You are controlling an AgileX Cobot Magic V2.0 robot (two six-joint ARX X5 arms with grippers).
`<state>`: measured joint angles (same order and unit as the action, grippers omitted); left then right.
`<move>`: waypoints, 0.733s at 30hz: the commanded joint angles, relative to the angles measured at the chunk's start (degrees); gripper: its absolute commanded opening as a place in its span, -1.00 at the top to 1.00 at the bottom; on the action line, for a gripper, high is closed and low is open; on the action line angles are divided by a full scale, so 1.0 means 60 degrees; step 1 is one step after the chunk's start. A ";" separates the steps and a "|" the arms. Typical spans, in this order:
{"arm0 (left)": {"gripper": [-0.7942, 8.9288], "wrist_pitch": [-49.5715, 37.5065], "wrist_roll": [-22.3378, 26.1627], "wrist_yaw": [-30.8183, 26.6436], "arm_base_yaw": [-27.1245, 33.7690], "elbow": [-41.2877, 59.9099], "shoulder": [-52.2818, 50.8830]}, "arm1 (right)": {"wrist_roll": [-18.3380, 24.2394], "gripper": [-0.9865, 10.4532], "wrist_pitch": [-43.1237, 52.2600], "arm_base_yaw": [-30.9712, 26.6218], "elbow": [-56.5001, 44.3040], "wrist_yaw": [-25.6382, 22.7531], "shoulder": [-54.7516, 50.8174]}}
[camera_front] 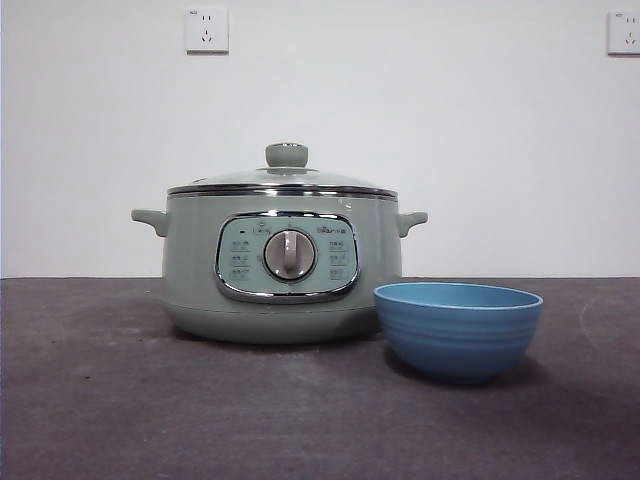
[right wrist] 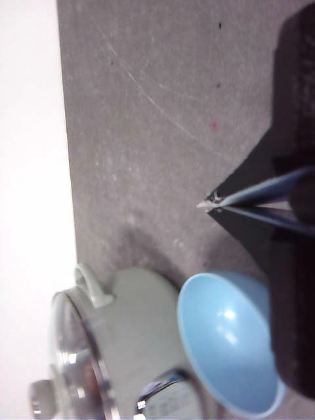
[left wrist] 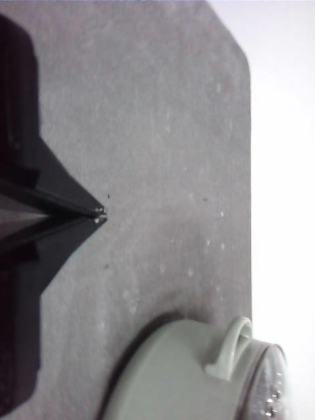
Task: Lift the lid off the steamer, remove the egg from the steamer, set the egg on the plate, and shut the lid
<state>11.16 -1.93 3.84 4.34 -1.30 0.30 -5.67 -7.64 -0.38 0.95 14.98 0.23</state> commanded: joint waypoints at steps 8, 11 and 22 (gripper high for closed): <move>0.85 0.0087 -0.2211 0.0903 -0.0025 -0.1209 0.0073 | -0.3085 0.85 0.0583 0.0022 0.1107 0.0171 0.0171; 0.85 0.0084 -0.2433 0.1133 -0.0025 -0.1832 0.0335 | -0.3078 0.85 0.0361 0.0029 0.1905 0.0288 0.0674; 0.85 0.1319 -0.1577 0.3555 -0.0029 -0.5042 0.3275 | -0.1184 0.85 -0.2226 0.0033 0.6025 0.2809 0.4506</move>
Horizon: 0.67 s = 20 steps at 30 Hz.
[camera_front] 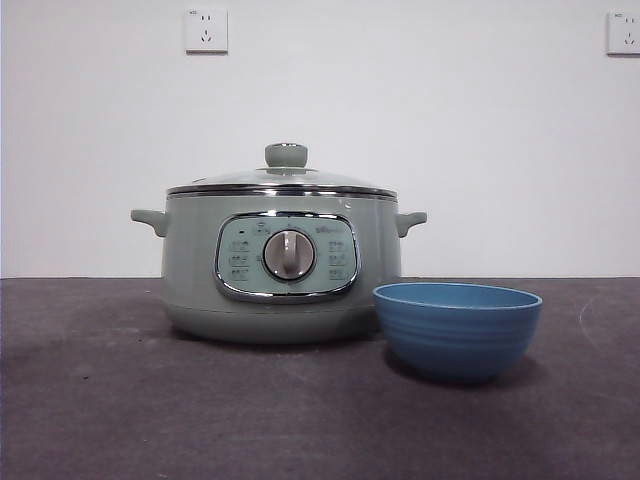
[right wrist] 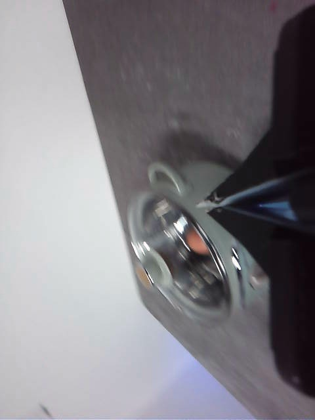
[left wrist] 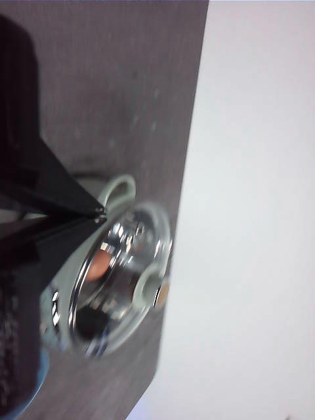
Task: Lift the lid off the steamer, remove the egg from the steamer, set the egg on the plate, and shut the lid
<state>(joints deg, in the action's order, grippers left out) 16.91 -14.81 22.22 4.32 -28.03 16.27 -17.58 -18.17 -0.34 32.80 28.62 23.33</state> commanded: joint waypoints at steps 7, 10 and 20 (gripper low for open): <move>0.85 0.1763 0.1574 0.2463 -0.0025 -0.2619 0.2441 | 0.2790 0.85 -0.3275 0.0306 0.3304 0.1996 0.2994; 0.85 0.2346 0.1840 0.2962 -0.0025 -0.3275 0.2922 | 0.3348 0.85 -0.4269 0.0630 0.4091 0.2029 0.3767; 0.78 0.3668 0.2233 0.3348 -0.0025 -0.3971 0.3453 | 0.3840 0.64 -0.5260 0.1483 0.4674 0.1971 0.4575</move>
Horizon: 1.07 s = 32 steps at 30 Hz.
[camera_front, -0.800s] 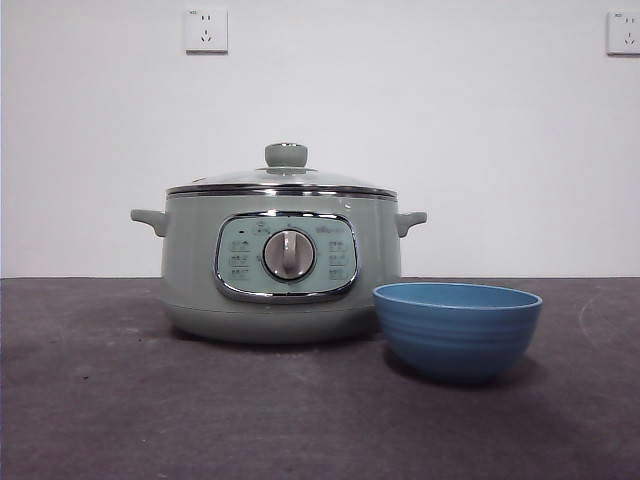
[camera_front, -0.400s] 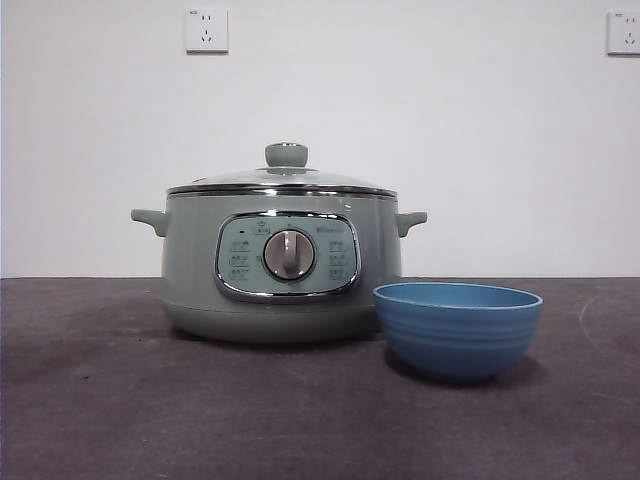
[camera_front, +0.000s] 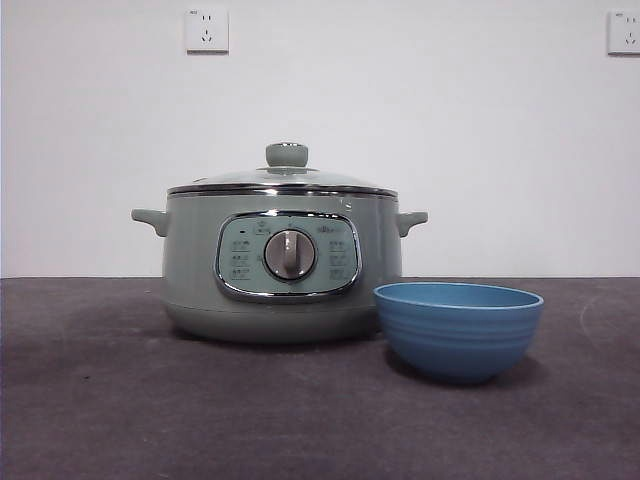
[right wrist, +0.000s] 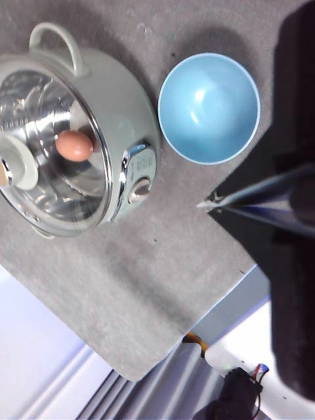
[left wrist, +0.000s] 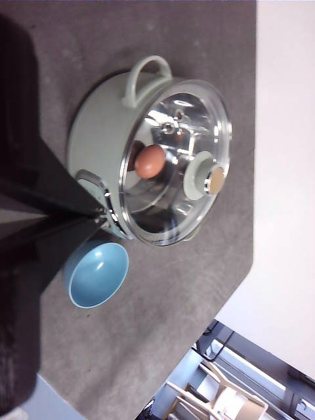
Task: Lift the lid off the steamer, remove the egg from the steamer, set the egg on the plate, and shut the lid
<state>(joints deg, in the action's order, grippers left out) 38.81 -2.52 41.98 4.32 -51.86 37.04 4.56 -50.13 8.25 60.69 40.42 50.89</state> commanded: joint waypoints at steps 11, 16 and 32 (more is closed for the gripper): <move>-0.40 -0.0302 0.0179 0.0062 -0.0106 0.0000 0.0098 | 0.0138 -0.22 0.0055 0.0073 0.0040 -0.0047 -0.0018; -0.40 -0.0565 0.0179 0.0058 -0.0382 0.0000 0.0466 | 0.0138 -0.22 0.0062 0.0073 0.0040 -0.0051 -0.0018; -0.40 -0.2838 0.0324 -0.1373 -0.2481 -0.1785 0.3894 | 0.0062 -0.22 0.0131 0.0073 0.0040 -0.0055 -0.0015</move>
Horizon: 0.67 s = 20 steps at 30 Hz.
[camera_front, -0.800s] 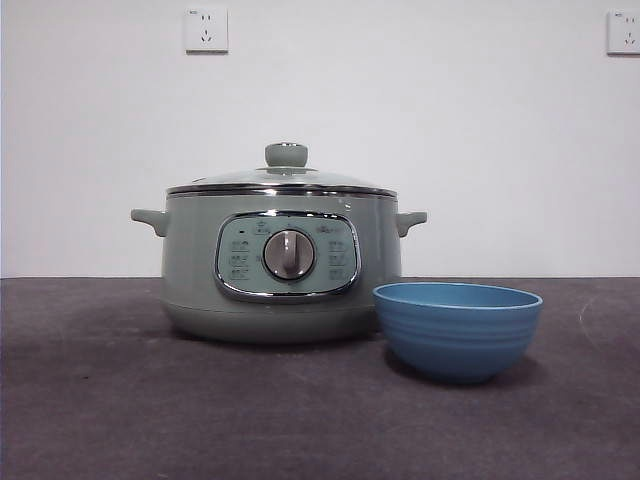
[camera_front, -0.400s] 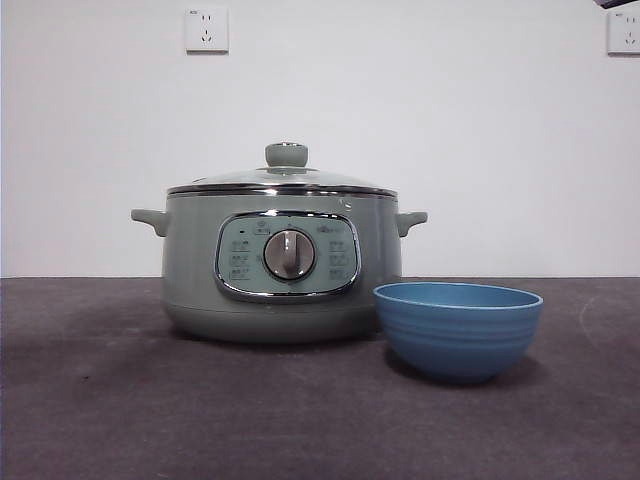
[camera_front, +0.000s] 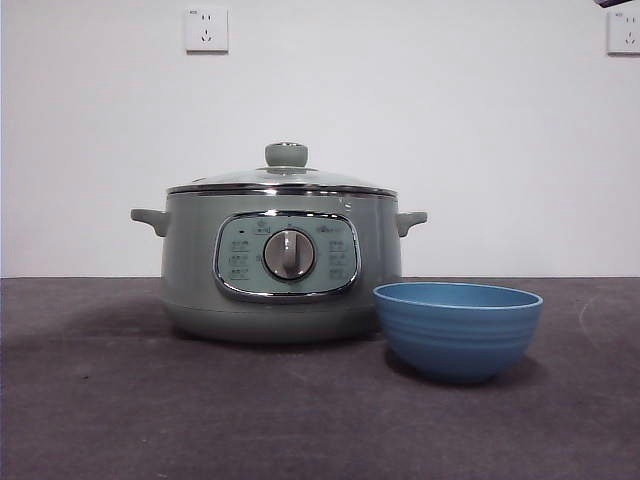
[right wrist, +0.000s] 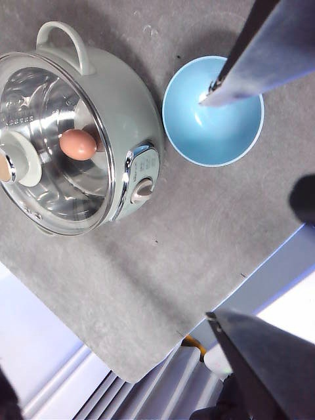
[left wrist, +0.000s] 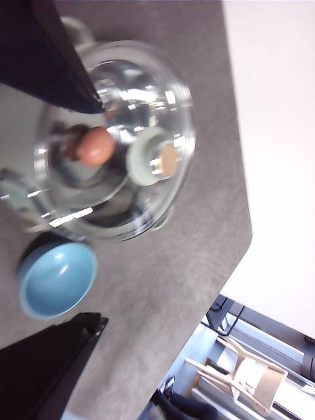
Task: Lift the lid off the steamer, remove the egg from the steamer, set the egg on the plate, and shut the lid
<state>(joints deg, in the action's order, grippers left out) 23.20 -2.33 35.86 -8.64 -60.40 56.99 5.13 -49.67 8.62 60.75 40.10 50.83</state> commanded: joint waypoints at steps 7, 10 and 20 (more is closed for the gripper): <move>-0.40 -0.1220 0.1056 -0.1832 -0.1472 -0.1698 0.2863 | -0.0033 -0.22 0.0051 0.0011 0.0029 -0.0004 -0.0004; -0.40 -0.2087 0.1180 -0.2342 -0.1840 -0.1920 0.3738 | -0.0062 -0.22 0.0047 0.0011 0.0029 0.0000 -0.0004; -0.40 -0.3963 0.1501 -0.3486 -0.2444 -0.2018 0.5985 | -0.0058 -0.22 0.0044 0.0011 0.0029 -0.0018 -0.0004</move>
<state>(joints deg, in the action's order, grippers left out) 0.49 5.19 15.55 -22.96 -72.44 91.88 4.97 -49.67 8.62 60.75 40.07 50.83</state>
